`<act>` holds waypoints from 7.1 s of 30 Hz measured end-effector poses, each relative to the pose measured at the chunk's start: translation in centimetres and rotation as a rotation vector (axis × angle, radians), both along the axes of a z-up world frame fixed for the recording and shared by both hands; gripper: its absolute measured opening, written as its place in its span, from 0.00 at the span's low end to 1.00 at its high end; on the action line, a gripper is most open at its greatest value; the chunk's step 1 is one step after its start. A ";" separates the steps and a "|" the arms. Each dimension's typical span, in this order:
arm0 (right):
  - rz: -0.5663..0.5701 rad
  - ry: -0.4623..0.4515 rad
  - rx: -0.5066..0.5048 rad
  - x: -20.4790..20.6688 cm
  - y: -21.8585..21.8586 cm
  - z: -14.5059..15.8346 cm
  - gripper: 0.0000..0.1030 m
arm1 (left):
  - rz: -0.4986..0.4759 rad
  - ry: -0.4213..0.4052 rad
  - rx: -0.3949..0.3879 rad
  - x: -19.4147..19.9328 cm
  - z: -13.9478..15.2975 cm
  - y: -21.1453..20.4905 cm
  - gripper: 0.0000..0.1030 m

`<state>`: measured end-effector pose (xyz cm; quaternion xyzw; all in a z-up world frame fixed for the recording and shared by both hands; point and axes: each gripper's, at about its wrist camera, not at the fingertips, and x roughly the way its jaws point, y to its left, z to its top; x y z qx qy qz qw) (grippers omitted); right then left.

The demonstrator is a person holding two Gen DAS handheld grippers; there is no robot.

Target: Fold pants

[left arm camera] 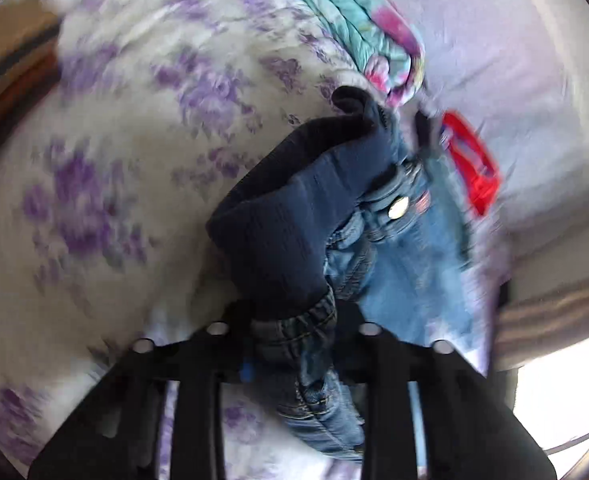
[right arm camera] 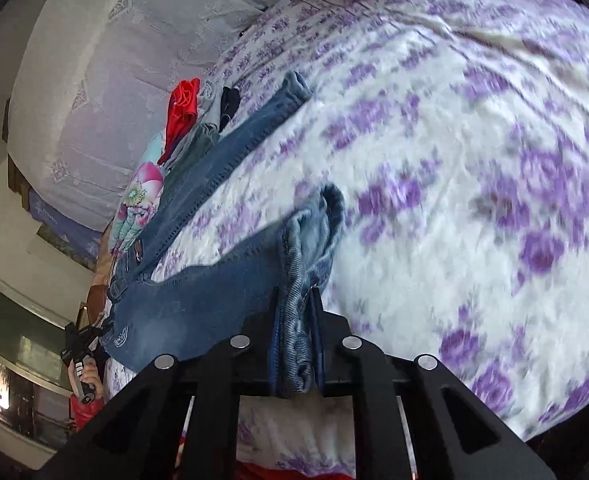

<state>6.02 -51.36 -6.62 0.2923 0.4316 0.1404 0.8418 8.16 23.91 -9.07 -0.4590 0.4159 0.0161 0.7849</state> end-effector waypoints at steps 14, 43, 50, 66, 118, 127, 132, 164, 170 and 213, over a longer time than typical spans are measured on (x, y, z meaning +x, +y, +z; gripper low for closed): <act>-0.059 0.044 0.031 -2.7 -3.6 0.3 0.63 | 0.013 -0.071 -0.113 -4.8 -1.7 0.2 0.16; -0.226 -0.034 -0.116 -1.3 -5.6 2.0 0.35 | 0.064 -0.085 0.136 -10.2 1.7 0.0 0.71; -0.033 -0.146 -0.281 0.3 3.1 4.6 0.40 | 0.111 -0.179 0.274 -9.2 7.8 0.0 0.75; 0.407 -0.031 -0.463 4.2 11.4 0.1 0.86 | -0.148 0.010 0.346 4.0 4.9 -2.9 0.75; -0.102 -0.192 -0.123 3.8 -6.5 4.6 0.04 | -0.289 -0.286 0.327 -3.8 7.0 -3.6 0.56; -0.032 -0.145 0.099 -1.2 -1.8 1.6 0.53 | -0.205 -0.247 0.232 -10.4 5.3 -5.6 0.65; 0.017 -0.098 0.253 1.0 2.7 1.1 0.53 | -0.120 -0.257 0.144 -12.5 5.8 -4.8 0.65; -0.032 0.040 0.124 11.8 6.6 0.3 0.09 | -0.089 -0.162 -0.181 -9.1 3.7 -7.8 0.83; -0.011 -0.041 0.110 10.8 6.1 4.0 0.08 | -0.098 -0.170 -0.243 -9.1 4.9 -8.8 0.84; 0.003 -0.211 0.049 0.7 1.7 6.2 0.08 | -0.097 -0.221 0.171 -12.9 4.1 -3.4 0.28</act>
